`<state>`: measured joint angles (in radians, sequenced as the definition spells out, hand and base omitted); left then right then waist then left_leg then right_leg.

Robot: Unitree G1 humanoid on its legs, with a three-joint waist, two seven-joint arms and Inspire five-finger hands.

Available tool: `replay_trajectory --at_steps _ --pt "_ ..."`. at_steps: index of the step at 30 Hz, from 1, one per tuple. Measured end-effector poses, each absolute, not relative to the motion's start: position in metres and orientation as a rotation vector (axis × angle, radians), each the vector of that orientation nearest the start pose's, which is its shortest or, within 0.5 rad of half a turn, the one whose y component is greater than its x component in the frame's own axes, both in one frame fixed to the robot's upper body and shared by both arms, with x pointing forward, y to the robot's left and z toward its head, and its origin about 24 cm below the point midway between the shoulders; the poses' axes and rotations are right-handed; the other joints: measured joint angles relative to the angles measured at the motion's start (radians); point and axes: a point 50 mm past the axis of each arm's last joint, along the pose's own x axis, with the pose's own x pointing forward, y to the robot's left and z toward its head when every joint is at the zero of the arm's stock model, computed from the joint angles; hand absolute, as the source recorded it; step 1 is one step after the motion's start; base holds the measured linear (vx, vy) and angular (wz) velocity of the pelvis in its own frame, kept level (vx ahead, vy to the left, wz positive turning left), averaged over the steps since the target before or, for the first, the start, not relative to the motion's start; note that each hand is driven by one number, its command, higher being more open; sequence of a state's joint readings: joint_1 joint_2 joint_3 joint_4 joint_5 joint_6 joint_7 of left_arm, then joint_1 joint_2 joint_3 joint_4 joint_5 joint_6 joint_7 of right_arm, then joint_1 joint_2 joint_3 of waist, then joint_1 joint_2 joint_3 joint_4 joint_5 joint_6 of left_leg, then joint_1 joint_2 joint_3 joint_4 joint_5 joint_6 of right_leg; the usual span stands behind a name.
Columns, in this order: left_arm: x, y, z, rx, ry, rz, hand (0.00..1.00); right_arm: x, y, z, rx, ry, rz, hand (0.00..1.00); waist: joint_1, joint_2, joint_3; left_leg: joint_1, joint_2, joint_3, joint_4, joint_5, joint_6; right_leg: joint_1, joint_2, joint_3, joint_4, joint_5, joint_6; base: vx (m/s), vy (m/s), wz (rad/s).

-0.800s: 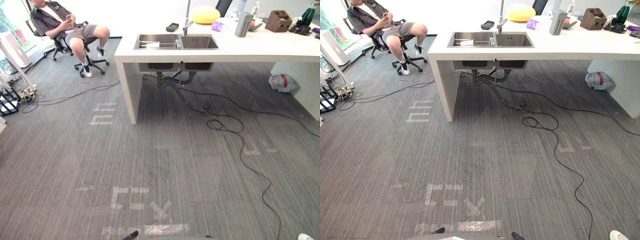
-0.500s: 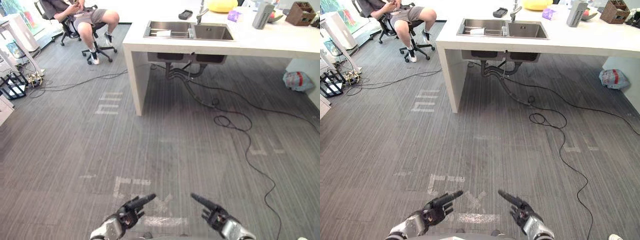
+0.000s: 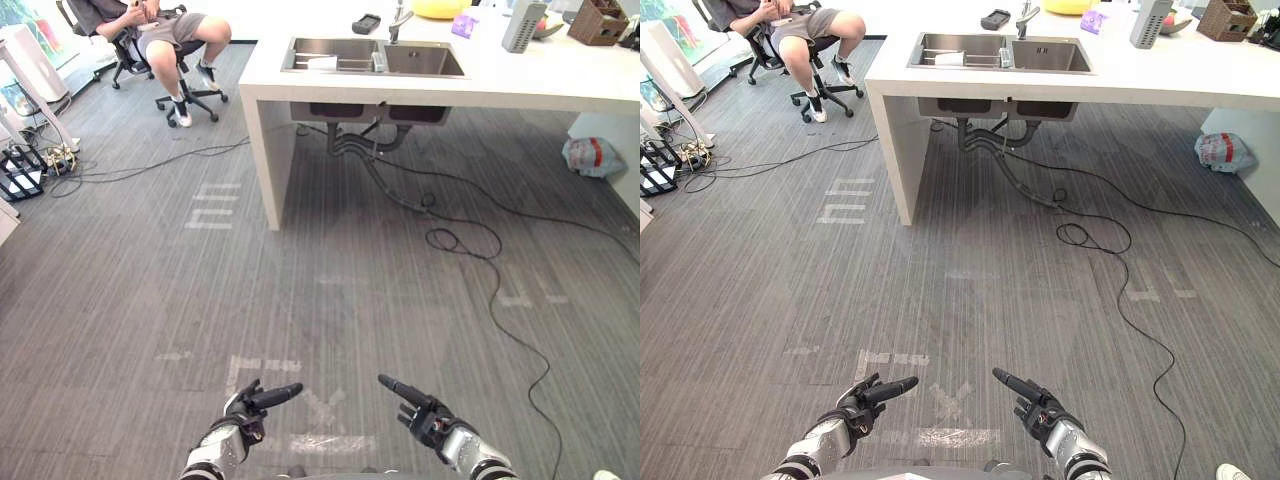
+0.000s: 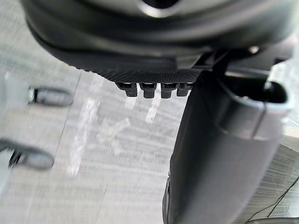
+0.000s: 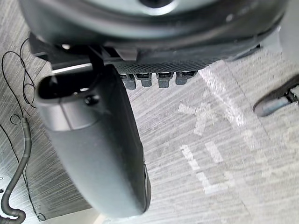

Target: Walk over to the sink, pick up the cup, carry it to the dishwasher, place the cup inside the dishwasher, then close the dishwasher door

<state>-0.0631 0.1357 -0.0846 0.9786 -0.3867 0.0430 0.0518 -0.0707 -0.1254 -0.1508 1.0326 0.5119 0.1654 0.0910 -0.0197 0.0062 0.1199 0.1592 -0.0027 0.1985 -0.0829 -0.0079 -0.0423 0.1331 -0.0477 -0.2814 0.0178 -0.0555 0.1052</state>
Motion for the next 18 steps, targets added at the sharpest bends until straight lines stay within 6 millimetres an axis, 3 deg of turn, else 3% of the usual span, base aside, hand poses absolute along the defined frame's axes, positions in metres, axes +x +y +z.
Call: replay_trajectory --at_steps 5,13,15,18 --pt "0.156 0.192 -0.139 -0.127 0.927 0.237 1.0 0.141 -0.2 -0.148 0.528 0.986 -0.291 1.0 -0.003 0.0 0.0 0.007 -0.006 0.011 0.013 -0.011 0.0 0.005 -0.007 0.013 0.007 0.0 -0.001 -0.01 0.006 -0.07" --pt "0.111 0.185 -0.157 -0.261 1.077 0.251 1.0 0.108 -0.193 -0.159 0.564 1.056 -0.304 1.0 -0.002 0.0 0.0 0.018 -0.009 0.046 0.037 -0.036 0.027 0.001 -0.012 0.055 0.026 0.004 -0.015 -0.03 0.023 -0.15" --pt "0.104 0.184 -0.16 -0.299 1.118 0.252 1.0 0.107 -0.196 -0.159 0.589 1.042 -0.331 1.0 -0.002 0.004 0.001 0.018 -0.015 0.054 0.037 -0.034 0.064 -0.03 -0.024 0.052 0.09 -0.02 -0.044 -0.08 0.023 -0.1" --pt "0.096 0.187 -0.163 -0.336 1.173 0.246 1.0 0.111 -0.196 -0.158 0.603 1.028 -0.332 1.0 -0.009 0.006 0.005 0.026 -0.011 0.054 0.038 -0.045 0.09 -0.115 -0.049 0.034 0.29 -0.049 -0.025 -0.1 0.03 -0.01"
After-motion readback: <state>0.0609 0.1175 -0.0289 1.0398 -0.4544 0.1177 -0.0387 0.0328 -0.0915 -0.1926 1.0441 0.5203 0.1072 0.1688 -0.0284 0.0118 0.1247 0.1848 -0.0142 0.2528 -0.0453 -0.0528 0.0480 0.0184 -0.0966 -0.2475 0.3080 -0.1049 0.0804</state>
